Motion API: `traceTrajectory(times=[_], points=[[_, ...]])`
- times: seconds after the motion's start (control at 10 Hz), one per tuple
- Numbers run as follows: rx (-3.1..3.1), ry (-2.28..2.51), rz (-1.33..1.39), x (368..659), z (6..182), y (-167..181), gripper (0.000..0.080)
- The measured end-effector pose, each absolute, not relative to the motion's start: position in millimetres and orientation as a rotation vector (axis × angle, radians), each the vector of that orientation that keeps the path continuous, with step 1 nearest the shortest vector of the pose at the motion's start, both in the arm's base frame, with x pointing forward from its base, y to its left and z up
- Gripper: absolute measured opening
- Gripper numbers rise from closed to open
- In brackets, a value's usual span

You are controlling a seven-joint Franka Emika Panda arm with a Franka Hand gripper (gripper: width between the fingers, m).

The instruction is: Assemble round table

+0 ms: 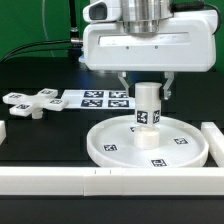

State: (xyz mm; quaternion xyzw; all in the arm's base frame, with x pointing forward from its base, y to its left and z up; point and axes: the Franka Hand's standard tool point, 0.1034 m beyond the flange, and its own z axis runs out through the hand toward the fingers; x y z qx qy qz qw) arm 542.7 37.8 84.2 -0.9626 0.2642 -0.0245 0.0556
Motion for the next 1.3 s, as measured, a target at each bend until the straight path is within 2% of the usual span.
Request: traceTrajectory(times=[0.3,0.8,1.1,1.2,1.3], points=[[-2.809,1.083,-0.052,542.4,83.7,39.0,0.0409],[-2.248,1.86,0.034,544.6,83.1,37.1,0.0409],[-2.183,1.936,0.076,545.0,82.8,37.0,0.0409],[-2.203,1.913,0.072,545.1,82.9,37.0,0.0577],[-2.271,1.841,0.051,548.5,85.4,39.5,0.063]])
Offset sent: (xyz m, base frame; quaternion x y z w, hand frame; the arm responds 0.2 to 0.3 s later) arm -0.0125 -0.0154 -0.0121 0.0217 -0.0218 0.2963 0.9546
